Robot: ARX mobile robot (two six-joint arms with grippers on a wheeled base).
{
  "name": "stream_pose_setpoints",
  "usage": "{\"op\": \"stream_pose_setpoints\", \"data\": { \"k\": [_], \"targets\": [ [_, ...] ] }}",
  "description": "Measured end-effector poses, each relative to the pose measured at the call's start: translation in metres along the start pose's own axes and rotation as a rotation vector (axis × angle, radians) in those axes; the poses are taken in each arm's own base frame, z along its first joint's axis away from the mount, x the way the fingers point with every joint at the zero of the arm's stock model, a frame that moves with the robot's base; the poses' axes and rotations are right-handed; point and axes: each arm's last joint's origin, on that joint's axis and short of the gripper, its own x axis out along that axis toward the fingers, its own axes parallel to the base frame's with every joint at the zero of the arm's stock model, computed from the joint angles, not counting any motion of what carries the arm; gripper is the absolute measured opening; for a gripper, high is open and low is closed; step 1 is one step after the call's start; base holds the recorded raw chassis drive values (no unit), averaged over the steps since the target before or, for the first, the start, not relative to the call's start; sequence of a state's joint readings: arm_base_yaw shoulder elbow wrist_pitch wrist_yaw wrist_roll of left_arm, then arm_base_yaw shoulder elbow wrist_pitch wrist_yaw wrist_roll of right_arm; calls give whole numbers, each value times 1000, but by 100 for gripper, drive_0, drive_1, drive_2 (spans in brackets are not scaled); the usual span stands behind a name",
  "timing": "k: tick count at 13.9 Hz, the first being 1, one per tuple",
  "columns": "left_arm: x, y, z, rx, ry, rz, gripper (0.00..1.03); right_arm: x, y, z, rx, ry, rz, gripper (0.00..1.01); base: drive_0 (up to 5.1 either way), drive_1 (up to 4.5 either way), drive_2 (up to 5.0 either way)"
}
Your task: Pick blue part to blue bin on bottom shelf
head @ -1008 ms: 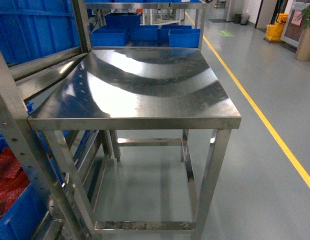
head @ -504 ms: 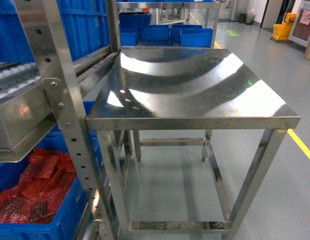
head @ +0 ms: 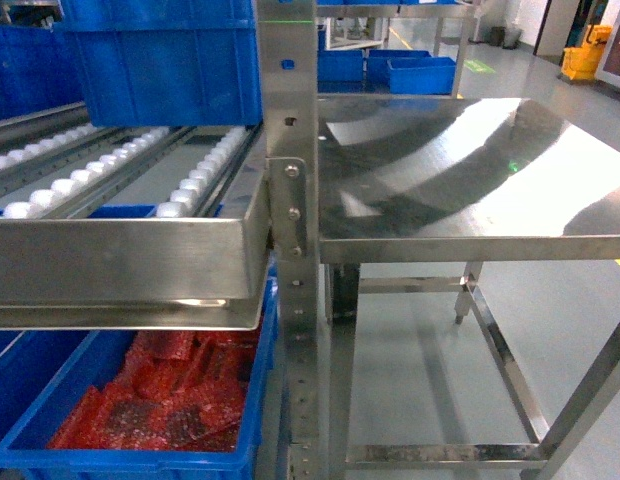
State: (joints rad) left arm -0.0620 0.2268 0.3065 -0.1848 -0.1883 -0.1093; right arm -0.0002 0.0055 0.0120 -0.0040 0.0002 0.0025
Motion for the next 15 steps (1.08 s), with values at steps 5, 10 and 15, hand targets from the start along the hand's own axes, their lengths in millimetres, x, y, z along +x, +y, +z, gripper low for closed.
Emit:
{"op": "stream_pose_setpoints", "data": {
  "k": [5,10,15],
  "targets": [
    [0,0,0,0,0,0,43,0,0,0,0,-4,0,98,-493,244,244],
    [0,0,0,0,-2,-1,43,0,0,0,0,0,0,98,-481,255,255],
    [0,0,0,0,1,0,43,0,0,0,0,2,0,98,-499,238,238]
  ]
}}
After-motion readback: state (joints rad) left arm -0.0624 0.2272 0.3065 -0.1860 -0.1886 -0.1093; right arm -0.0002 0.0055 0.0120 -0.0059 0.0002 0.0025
